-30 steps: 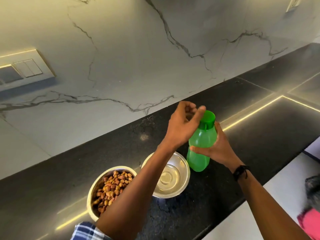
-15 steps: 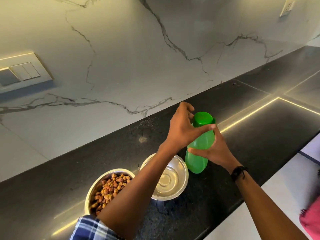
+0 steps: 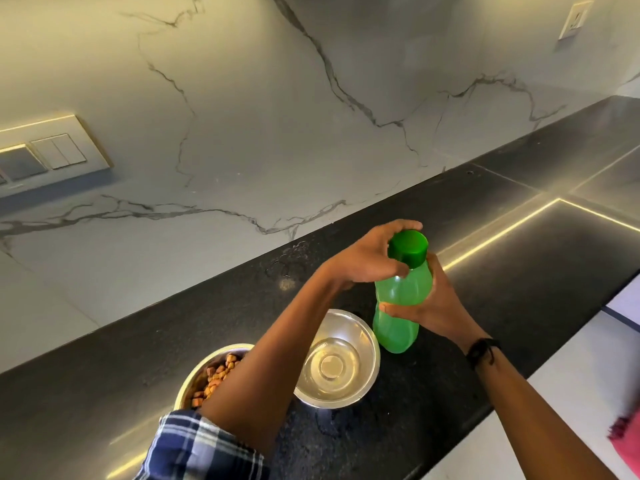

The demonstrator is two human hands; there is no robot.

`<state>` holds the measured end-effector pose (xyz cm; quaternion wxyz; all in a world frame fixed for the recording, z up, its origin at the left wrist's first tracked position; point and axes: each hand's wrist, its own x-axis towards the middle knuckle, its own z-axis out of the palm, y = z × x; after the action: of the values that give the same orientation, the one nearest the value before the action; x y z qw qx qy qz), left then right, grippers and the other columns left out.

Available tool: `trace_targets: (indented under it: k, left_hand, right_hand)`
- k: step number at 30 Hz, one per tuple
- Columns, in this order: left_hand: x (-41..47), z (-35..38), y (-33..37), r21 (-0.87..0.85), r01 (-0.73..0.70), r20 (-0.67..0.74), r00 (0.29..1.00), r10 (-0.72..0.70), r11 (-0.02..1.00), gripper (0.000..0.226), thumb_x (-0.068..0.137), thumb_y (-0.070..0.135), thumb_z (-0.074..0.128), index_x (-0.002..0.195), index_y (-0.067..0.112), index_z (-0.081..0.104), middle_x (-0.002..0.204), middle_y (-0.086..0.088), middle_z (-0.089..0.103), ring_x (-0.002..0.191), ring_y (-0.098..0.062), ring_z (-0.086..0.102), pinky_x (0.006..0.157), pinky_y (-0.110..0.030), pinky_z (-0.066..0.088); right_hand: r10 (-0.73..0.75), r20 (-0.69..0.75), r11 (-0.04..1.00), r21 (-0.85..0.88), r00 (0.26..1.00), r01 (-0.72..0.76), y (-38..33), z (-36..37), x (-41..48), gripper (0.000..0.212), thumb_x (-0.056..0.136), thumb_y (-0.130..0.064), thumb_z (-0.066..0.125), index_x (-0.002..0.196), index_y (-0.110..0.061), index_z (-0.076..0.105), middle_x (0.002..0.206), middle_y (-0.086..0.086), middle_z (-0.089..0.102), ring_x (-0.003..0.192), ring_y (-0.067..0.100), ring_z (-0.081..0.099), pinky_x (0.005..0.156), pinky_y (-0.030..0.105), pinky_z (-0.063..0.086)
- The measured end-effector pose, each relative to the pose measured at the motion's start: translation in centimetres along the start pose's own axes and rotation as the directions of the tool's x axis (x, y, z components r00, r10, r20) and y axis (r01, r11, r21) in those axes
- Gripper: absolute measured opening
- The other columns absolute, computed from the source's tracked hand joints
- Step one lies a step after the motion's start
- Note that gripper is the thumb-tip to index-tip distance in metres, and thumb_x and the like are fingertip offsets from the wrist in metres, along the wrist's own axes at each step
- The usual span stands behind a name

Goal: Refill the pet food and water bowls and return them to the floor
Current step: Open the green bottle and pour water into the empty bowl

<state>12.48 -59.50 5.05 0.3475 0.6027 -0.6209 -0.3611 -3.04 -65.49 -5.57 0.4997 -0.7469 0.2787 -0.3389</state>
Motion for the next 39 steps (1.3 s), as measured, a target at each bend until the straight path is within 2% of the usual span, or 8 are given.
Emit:
trace_targets:
  k: [6, 10, 12, 16, 21, 27, 33, 39]
  left_hand:
    - [-0.5, 2.0, -0.3, 0.346, -0.039, -0.353, 0.92, 0.169, 0.937, 0.067, 0.066, 0.036, 0.088, 0.112, 0.011, 0.045, 0.106, -0.007, 0.051, 0.088, -0.016, 0.051, 0.07, -0.029, 0.049]
    - [-0.9, 1.1, -0.4, -0.092, -0.025, -0.045, 0.999, 0.02, 0.995, 0.075, 0.079, 0.0, 0.074, 0.143, 0.01, 0.036, 0.136, -0.011, 0.048, 0.123, -0.024, 0.052, 0.099, -0.032, 0.049]
    - [-1.1, 0.2, -0.4, -0.126, -0.05, -0.071, 0.997, 0.041, 0.991, 0.067, 0.08, 0.006, 0.076, 0.14, 0.01, 0.045, 0.133, -0.009, 0.056, 0.121, -0.02, 0.056, 0.099, -0.028, 0.048]
    - [-0.8, 1.8, 0.1, 0.285, -0.051, -0.394, 0.904, 0.166, 0.957, 0.063, 0.07, 0.051, 0.081, 0.111, 0.014, 0.05, 0.103, -0.004, 0.057, 0.087, -0.017, 0.059, 0.07, -0.029, 0.054]
    - [-0.5, 0.3, 0.0, 0.059, -0.044, -0.04, 0.998, 0.047, 0.997, 0.073, 0.078, 0.012, 0.08, 0.141, 0.009, 0.043, 0.129, -0.01, 0.056, 0.116, -0.022, 0.057, 0.096, -0.031, 0.052]
    - [-0.8, 2.3, 1.4, 0.533, 0.078, -0.48, 0.848, 0.226, 0.842, 0.066, 0.07, 0.061, 0.076, 0.118, 0.016, 0.066, 0.1, -0.001, 0.072, 0.089, -0.016, 0.066, 0.082, -0.04, 0.056]
    - [-2.3, 0.4, 4.1, 0.059, 0.025, -0.738, 0.674, 0.026, 0.998, 0.059, 0.066, 0.058, 0.081, 0.103, 0.019, 0.057, 0.088, 0.003, 0.066, 0.072, -0.01, 0.063, 0.062, -0.025, 0.053]
    - [-9.0, -0.1, 0.7, -0.558, -0.086, -0.642, 0.674, -0.364, 0.825, 0.043, 0.086, 0.049, 0.065, 0.106, 0.011, 0.062, 0.083, -0.013, 0.075, 0.065, -0.018, 0.067, 0.058, -0.028, 0.055]
  right_hand:
    - [-0.003, -0.002, 1.0, 0.021, 1.0, 0.003, 0.4, -0.2, 0.1, 0.097, 0.051, -0.017, 0.097, 0.131, -0.019, 0.041, 0.121, 0.001, 0.061, 0.109, 0.014, 0.064, 0.089, 0.041, 0.056]
    - [-0.006, -0.006, 0.999, 0.045, 1.0, 0.006, 0.4, 0.0, 0.0, 0.103, 0.047, -0.029, 0.095, 0.134, -0.02, 0.04, 0.124, 0.001, 0.059, 0.111, 0.013, 0.063, 0.088, 0.037, 0.057]
    - [-0.008, -0.009, 0.999, 0.04, 1.0, 0.009, 0.5, 0.2, 0.0, 0.103, 0.047, -0.034, 0.095, 0.133, -0.024, 0.04, 0.125, -0.001, 0.059, 0.112, 0.013, 0.062, 0.088, 0.036, 0.057]
    - [-0.005, -0.009, 1.0, 0.031, 1.0, 0.005, 0.9, 0.1, 0.2, 0.101, 0.048, -0.037, 0.096, 0.133, -0.029, 0.041, 0.126, -0.003, 0.059, 0.116, 0.012, 0.06, 0.093, 0.039, 0.055]
    - [-0.028, -0.011, 1.0, 0.013, 1.0, 0.029, 1.1, 0.2, 0.1, 0.101, 0.048, -0.035, 0.096, 0.132, -0.032, 0.04, 0.126, -0.003, 0.058, 0.115, 0.014, 0.061, 0.091, 0.041, 0.056]
    - [-0.042, -0.021, 0.999, -0.009, 0.999, 0.042, 1.1, 0.1, 0.1, 0.098, 0.046, -0.047, 0.096, 0.126, -0.045, 0.041, 0.121, -0.018, 0.059, 0.113, 0.006, 0.061, 0.089, 0.029, 0.056]
    - [-0.031, -0.033, 0.999, -0.029, 0.999, 0.03, 1.3, 0.1, -0.1, 0.103, 0.043, -0.05, 0.097, 0.128, -0.046, 0.039, 0.122, -0.019, 0.06, 0.113, 0.004, 0.061, 0.093, 0.036, 0.055]
    - [-0.012, -0.083, 1.0, -0.003, 0.996, 0.011, 2.3, 0.6, -1.2, 0.117, 0.04, -0.055, 0.095, 0.136, -0.054, 0.027, 0.126, -0.038, 0.044, 0.118, -0.009, 0.05, 0.089, 0.013, 0.048]
